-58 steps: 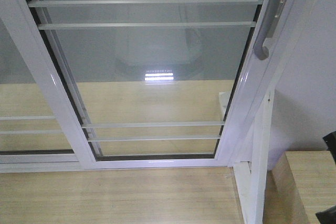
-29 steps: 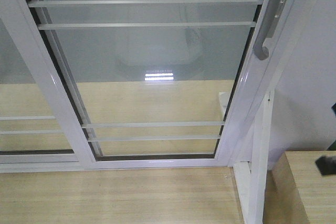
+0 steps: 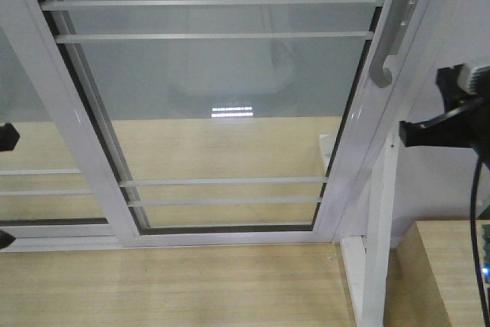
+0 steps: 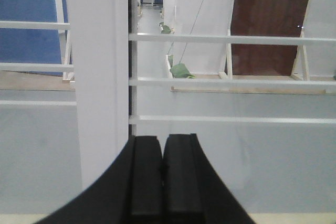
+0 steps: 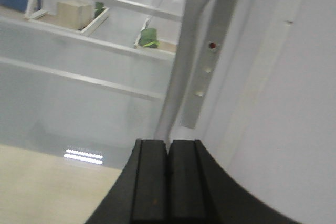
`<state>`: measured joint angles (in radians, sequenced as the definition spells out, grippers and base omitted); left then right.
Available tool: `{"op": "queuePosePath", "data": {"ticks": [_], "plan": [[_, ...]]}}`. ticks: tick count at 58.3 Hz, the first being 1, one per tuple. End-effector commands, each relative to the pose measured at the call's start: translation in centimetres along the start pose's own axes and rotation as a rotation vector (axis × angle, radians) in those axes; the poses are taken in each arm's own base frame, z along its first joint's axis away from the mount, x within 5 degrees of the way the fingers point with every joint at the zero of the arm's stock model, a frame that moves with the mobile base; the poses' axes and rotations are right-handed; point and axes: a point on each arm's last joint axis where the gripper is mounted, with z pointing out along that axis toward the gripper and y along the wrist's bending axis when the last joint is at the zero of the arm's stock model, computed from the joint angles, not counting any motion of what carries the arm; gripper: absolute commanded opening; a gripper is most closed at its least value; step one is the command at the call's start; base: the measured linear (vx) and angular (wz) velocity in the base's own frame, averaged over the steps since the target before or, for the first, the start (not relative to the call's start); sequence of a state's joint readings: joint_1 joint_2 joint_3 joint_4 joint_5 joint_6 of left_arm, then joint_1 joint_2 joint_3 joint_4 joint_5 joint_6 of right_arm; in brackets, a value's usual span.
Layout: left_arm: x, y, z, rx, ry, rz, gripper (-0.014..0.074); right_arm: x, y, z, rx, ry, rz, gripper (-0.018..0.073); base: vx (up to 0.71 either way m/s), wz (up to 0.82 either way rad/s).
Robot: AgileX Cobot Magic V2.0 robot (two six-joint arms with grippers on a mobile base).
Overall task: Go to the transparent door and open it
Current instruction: 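Raise the right gripper to the door frame beside the grey handle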
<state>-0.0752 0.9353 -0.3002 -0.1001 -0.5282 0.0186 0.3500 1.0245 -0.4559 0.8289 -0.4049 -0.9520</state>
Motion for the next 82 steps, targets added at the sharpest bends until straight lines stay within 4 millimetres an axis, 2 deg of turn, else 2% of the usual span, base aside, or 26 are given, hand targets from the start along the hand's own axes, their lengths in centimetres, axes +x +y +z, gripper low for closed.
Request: {"op": "queuePosePath", "data": {"ticks": [1, 8, 17, 52, 64, 82], "plan": [[-2.8, -0.3, 1.3, 0.01, -0.129, -0.037, -0.0006, -2.1, 0.1, 1.3, -0.004, -0.062, -0.014, -0.0006, 0.0, 0.0], [-3.2, -0.7, 2.2, 0.047, -0.112, 0.003, -0.0006, -2.5, 0.6, 2.7, -0.009, -0.065, -0.017, -0.0006, 0.0, 0.0], [-3.1, -1.4, 2.3, 0.111, -0.116, 0.108, -0.0006, -2.8, 0.4, 3.7, 0.042, -0.092, -0.02, -0.0006, 0.0, 0.0], [-3.0, -1.4, 2.3, 0.114, -0.101, 0.116, 0.0015, -2.9, 0.2, 3.7, 0.066, -0.112, -0.02, 0.0017, 0.0, 0.0], [-3.0, -1.4, 2.3, 0.114, -0.099, 0.116, 0.0092, -2.9, 0.2, 3.7, 0.065, -0.111, -0.016, 0.0121, 0.0, 0.0], [-2.8, -1.4, 2.3, 0.111, -0.074, 0.118, 0.0349, -2.9, 0.2, 3.7, 0.059, -0.115, 0.089, 0.0368, 0.0, 0.0]]}}
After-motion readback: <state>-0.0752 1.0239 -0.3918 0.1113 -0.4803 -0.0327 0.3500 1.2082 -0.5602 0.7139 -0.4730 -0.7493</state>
